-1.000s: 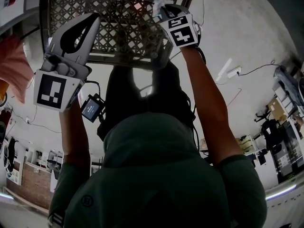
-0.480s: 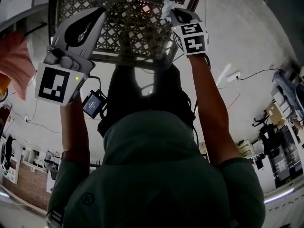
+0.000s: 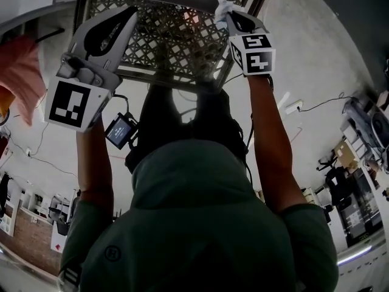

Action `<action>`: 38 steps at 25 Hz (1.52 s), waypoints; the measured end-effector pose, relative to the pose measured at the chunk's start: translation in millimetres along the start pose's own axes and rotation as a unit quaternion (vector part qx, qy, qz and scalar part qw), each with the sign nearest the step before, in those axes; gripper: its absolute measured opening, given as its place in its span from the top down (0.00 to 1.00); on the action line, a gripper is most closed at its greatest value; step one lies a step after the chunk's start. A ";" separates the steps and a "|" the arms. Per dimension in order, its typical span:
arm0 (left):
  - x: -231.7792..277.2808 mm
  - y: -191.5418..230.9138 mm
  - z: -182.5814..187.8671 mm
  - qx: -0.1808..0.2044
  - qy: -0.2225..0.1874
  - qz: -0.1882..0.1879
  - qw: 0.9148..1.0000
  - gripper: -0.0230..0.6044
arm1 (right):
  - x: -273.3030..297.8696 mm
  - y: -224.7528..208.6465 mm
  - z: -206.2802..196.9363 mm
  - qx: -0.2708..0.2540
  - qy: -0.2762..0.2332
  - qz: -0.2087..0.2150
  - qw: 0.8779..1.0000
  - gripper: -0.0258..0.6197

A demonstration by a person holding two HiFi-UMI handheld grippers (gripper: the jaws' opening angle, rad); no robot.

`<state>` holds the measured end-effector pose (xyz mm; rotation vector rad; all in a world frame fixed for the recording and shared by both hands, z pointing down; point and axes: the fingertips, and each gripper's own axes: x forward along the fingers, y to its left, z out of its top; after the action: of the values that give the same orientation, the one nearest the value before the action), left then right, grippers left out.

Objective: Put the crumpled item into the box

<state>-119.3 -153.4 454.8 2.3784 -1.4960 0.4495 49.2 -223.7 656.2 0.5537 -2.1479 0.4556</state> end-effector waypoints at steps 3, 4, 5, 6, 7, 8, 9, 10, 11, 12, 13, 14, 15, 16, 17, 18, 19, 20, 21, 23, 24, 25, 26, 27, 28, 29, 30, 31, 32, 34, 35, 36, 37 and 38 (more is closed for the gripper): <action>-7.3 6.6 5.0 0.002 -0.005 0.007 1.000 0.96 | -0.8 2.7 14.3 -0.006 -0.006 0.000 1.000 0.92; -9.1 7.3 9.1 0.003 -0.006 0.009 1.000 0.96 | -2.9 2.3 19.8 -0.008 -0.009 0.000 1.000 0.92; -10.7 7.1 13.8 0.004 -0.008 0.011 1.000 0.96 | -6.0 1.5 24.9 -0.011 -0.011 0.001 1.000 0.92; -12.2 6.6 18.0 0.004 -0.009 0.013 1.000 0.96 | -9.0 0.7 29.6 -0.013 -0.014 0.001 1.000 0.92; -13.8 6.2 20.8 0.004 -0.010 0.016 1.000 0.96 | -11.0 0.5 33.6 -0.016 -0.016 0.001 1.000 0.92; -15.7 6.4 21.8 0.004 -0.011 0.018 1.000 0.96 | -11.5 1.1 36.9 -0.018 -0.017 0.002 1.000 0.92; -17.8 7.3 21.6 0.004 -0.012 0.020 1.000 0.96 | -10.5 2.4 39.7 -0.020 -0.019 0.003 1.000 0.92; -19.8 8.6 20.8 0.004 -0.013 0.023 1.000 0.96 | -8.9 3.8 42.5 -0.023 -0.020 0.004 1.000 0.92; -21.6 9.8 20.2 0.004 -0.014 0.025 1.000 0.96 | -7.3 4.9 45.2 -0.025 -0.021 0.005 0.999 0.92; -23.0 10.4 19.9 0.004 -0.015 0.028 1.000 0.96 | -6.0 5.4 47.3 -0.027 -0.022 0.007 0.999 0.92; -24.0 10.3 19.3 0.003 -0.016 0.030 0.999 0.96 | -4.9 5.6 48.7 -0.029 -0.024 0.008 0.999 0.92; -25.1 10.1 18.2 0.003 -0.017 0.033 0.999 0.96 | -3.6 5.9 49.5 -0.030 -0.025 0.009 0.999 0.92; -26.5 10.3 16.6 0.002 -0.017 0.035 0.999 0.96 | -1.7 6.6 50.2 -0.032 -0.025 0.010 0.999 0.92; -28.4 11.5 14.9 0.002 -0.018 0.037 0.999 0.96 | 0.7 8.1 51.3 -0.034 -0.026 0.012 0.999 0.92; -30.9 13.4 13.4 0.002 -0.019 0.040 0.999 0.96 | 3.5 10.2 53.2 -0.036 -0.027 0.013 0.999 0.92; -33.7 16.0 12.0 0.001 -0.020 0.042 0.999 0.96 | 6.6 12.9 55.5 -0.037 -0.028 0.014 0.999 0.92; -36.8 18.6 10.4 0.001 -0.020 0.045 0.999 0.96 | 9.9 15.8 57.9 -0.039 -0.029 0.015 0.999 0.92; -39.7 21.2 8.4 -0.001 -0.020 0.047 0.999 0.96 | 13.3 18.8 60.1 -0.040 -0.029 0.017 0.999 0.92; -42.5 23.3 6.0 -0.002 -0.020 0.049 0.999 0.96 | 16.9 21.6 61.8 -0.042 -0.029 0.019 0.999 0.92; -47.1 26.3 1.2 -0.004 -0.018 0.053 0.998 0.96 | 23.8 26.2 63.8 -0.045 -0.029 0.022 0.998 0.92; -49.0 27.4 -0.8 -0.004 -0.018 0.055 0.998 0.96 | 26.9 27.9 64.7 -0.047 -0.029 0.023 0.998 0.92; -51.0 28.3 -2.4 -0.005 -0.017 0.057 0.998 0.96 | 29.9 29.4 65.5 -0.048 -0.028 0.025 0.998 0.92; -53.3 29.4 -4.0 -0.005 -0.016 0.059 0.998 0.96 | 32.9 30.9 66.4 -0.050 -0.028 0.026 0.998 0.92; -55.6 30.6 -5.7 -0.006 -0.016 0.061 0.998 0.96 | 36.2 32.7 67.2 -0.051 -0.027 0.028 0.998 0.92; -57.8 32.1 -7.7 -0.008 -0.016 0.063 0.998 0.96 | 39.8 34.3 67.8 -0.053 -0.026 0.029 0.998 0.92; -59.6 33.5 -9.9 -0.009 -0.015 0.064 0.998 0.96 | 43.8 35.7 68.2 -0.054 -0.025 0.030 0.998 0.92; -60.9 34.8 -12.3 -0.010 -0.016 0.066 0.998 0.96 | 47.9 36.6 68.2 -0.055 -0.023 0.031 0.998 0.92; -61.8 35.5 -14.6 -0.012 -0.015 0.068 0.997 0.96 | 51.8 36.9 67.9 -0.057 -0.022 0.032 0.998 0.92; -62.5 35.5 -16.2 -0.014 -0.015 0.070 0.997 0.96 | 54.8 36.5 67.5 -0.058 -0.021 0.033 0.998 0.92; -63.2 32.8 -15.1 -0.016 -0.015 0.075 0.997 0.96 | 56.5 33.6 67.8 -0.060 -0.019 0.035 0.997 0.92; -63.7 30.8 -12.3 -0.016 -0.014 0.076 0.997 0.96 | 55.3 31.6 69.0 -0.061 -0.018 0.036 0.997 0.92; -64.5 29.1 -8.7 -0.016 -0.014 0.078 0.997 0.96 | 53.9 29.9 71.0 -0.063 -0.017 0.037 0.997 0.92; -66.0 28.7 -5.9 -0.016 -0.014 0.080 0.997 0.96 | 53.6 29.3 73.4 -0.064 -0.015 0.037 0.997 0.92; -67.8 30.0 -5.4 -0.017 -0.014 0.082 0.996 0.96 | 55.8 29.9 75.5 -0.066 -0.013 0.038 0.997 0.92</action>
<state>-174.8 -108.5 434.2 2.2545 -1.7044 0.4262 -46.0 -249.1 654.4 0.4071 -2.2121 0.3467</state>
